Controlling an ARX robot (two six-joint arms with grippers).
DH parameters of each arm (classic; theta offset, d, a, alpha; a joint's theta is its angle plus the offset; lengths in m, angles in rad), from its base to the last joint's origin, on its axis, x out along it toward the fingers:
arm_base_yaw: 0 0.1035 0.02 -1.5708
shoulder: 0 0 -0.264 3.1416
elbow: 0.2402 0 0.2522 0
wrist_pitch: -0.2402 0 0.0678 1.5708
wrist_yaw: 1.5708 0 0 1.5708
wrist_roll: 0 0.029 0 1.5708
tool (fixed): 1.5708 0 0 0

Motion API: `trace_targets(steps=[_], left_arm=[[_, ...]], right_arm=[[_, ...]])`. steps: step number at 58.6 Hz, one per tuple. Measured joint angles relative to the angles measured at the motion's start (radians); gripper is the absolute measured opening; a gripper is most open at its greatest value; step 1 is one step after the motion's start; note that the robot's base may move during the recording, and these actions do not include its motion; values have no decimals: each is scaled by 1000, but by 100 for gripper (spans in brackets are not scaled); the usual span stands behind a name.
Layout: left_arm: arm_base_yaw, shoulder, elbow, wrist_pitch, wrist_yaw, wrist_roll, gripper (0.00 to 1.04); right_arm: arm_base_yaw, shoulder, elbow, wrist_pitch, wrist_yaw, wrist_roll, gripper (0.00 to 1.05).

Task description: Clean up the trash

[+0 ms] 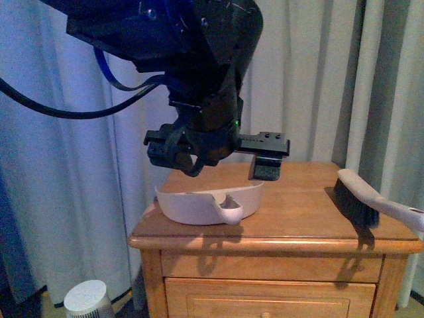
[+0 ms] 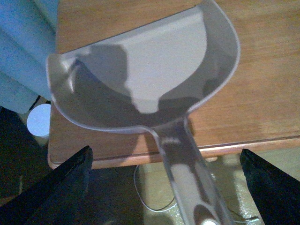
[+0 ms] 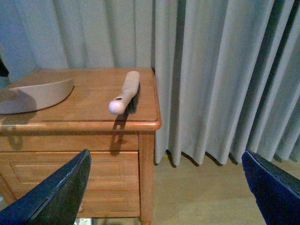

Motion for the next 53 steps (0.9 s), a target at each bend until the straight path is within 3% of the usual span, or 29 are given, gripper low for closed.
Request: trace_targets(steps=[53], left_arm=[[7,56,-67,73,-26,-30,97]], right_arm=[[0,0,0,0,0,0,97]])
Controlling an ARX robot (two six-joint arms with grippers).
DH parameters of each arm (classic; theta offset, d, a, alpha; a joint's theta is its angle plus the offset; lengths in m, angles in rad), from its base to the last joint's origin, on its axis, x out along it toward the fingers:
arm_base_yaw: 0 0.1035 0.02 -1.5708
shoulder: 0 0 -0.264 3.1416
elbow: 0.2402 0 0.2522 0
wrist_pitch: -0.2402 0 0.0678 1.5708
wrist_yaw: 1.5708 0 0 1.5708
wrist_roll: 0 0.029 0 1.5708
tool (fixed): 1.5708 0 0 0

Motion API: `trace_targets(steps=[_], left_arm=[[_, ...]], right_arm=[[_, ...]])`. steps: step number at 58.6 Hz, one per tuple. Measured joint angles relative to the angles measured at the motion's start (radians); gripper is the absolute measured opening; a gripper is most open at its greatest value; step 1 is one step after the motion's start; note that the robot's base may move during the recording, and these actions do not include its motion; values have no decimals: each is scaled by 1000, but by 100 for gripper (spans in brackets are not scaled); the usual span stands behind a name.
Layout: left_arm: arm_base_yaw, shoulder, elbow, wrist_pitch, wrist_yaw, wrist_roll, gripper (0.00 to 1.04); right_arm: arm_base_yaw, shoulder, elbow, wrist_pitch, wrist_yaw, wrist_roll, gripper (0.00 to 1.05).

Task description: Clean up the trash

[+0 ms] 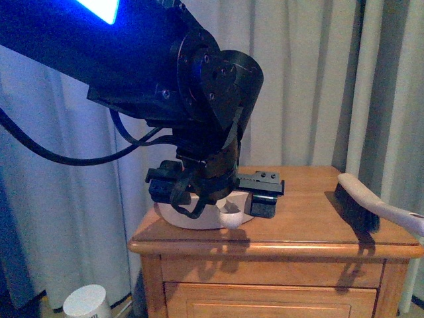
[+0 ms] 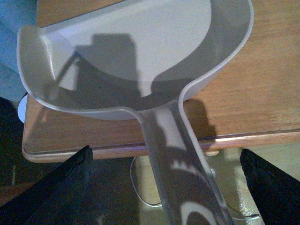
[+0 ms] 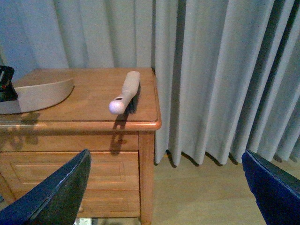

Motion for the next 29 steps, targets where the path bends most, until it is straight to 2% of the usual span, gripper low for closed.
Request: trace_targets(steps=[13,29], left_arm=[[1,8,-3,2,4,2,96],[0,8,-28,7,19,6,53]], right_arm=[[0,0,0,0,0,0,97],[0,0,0,0,0,0,97]])
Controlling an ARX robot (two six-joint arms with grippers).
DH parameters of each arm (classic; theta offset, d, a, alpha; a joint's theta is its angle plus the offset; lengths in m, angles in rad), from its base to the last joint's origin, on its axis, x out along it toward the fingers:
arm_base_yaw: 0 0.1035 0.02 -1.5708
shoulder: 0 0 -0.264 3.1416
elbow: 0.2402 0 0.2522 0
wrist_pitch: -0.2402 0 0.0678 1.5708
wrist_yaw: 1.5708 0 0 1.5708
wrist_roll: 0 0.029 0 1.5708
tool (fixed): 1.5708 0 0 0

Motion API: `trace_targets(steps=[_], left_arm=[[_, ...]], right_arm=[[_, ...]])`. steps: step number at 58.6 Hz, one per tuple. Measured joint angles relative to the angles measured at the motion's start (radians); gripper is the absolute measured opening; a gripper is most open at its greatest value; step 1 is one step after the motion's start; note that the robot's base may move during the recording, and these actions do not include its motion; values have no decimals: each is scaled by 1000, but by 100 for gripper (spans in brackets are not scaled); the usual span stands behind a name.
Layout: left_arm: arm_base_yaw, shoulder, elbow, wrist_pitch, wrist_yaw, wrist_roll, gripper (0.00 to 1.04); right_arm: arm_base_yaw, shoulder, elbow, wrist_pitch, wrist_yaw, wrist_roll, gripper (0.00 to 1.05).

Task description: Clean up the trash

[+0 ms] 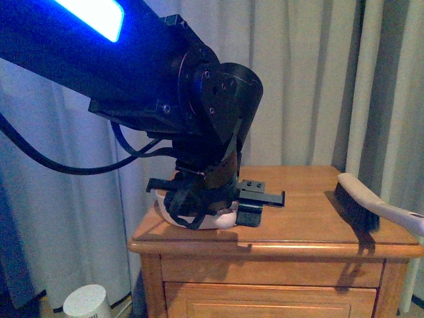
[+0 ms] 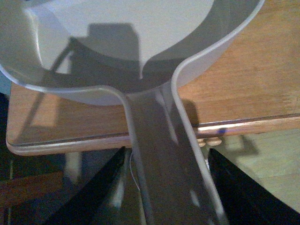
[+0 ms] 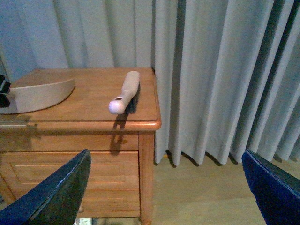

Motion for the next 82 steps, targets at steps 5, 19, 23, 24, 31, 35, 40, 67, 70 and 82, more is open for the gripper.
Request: trace_targets(steps=[5,19,23,24,31,35,40,67,70,82], left_arm=[[0,0,-6,2,-10,-1,39],[2,-2,-23,42,-14,24,29],[2,-5,-43,79,-24,46,28],[2,-6,-47,87,-24,48,28],[1,-38,-113,212,-45,117,28],[0,-76,-159,297,-25,148,28],[-6,-157,-244,451,-23,216,28],[38,-842,-884,1145,66,567,28],[58,-923,-952,1164,82,581,28],[196,-1317,-1231,1176,217,592,28]], right_arm=[[0,0,0,0,0,0,97],[0,0,0,0,0,0,97],[0,0,0,0,0,0,97],[0,0,0,0,0,0,97],[0,0,0,0,0,0,97],[0,0,0,0,0,0,97],[0,0,0,0,0,0,97],[0,0,0,0,0,0,97],[0,0,0,0,0,0,97],[0,0,0,0,0,0,97]])
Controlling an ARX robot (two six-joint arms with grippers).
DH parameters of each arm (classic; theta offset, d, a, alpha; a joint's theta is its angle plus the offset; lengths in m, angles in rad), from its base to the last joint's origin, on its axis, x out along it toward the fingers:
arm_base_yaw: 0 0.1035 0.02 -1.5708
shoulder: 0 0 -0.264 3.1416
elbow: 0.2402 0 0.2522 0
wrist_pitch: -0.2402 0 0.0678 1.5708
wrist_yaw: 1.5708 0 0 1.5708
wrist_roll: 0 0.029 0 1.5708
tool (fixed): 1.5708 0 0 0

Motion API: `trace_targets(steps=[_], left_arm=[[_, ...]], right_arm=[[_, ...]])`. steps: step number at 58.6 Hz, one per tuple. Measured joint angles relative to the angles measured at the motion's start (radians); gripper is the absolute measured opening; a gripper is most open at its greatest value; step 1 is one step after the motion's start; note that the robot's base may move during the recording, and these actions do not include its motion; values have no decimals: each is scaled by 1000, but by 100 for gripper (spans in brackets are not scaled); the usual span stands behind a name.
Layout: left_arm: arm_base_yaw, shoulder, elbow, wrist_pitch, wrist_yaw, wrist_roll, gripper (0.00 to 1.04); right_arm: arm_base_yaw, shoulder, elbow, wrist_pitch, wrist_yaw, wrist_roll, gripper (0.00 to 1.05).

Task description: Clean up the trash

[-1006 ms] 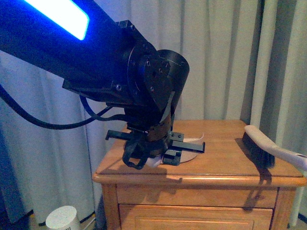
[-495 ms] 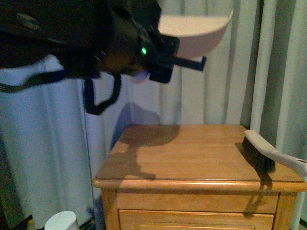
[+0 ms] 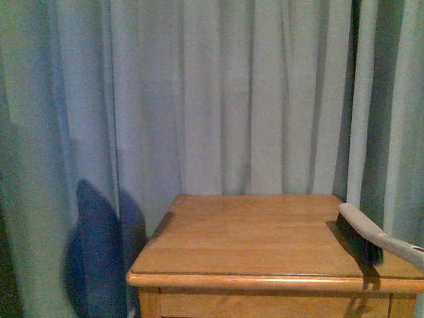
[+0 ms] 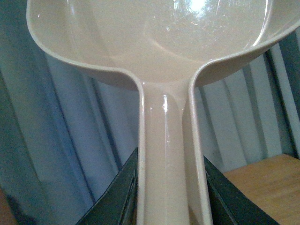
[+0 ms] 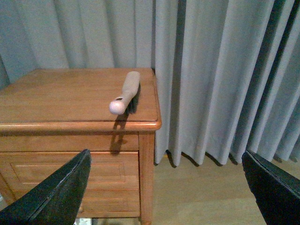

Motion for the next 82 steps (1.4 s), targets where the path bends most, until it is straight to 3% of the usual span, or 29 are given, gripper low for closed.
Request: trace_targets(steps=[12,14,24,28,33,48,55,69,82], left_arm=[[211,-264,-154,-62,136,-77,28],[277,-331,-190,-88,173,-114,28],[408,-462,-261,-177,190,-200,28],[418,-489,-283,-195,183,-221,28],[420,-494,-286,-196,186,-229,28],[422,-498,-286,-196,187,-233,28],[422,-498,-286,-196,188,-235,28],[422,-499,-286,-196,187,-238,28],[422,-499,-286,-196,187,-238,28]], right_arm=[[0,0,0,0,0,0,97],[0,0,0,0,0,0,97],[0,0,0,0,0,0,97],[4,3,0,-3,15,-5,97],[56,103,26,-5,159,-26,97],[133,612,312,94,94,-2,97],[127,864,517,-33,6,29,97],[58,1306,942,-338,-50,73,97],[59,1525,1195,-426,-57,109,97]])
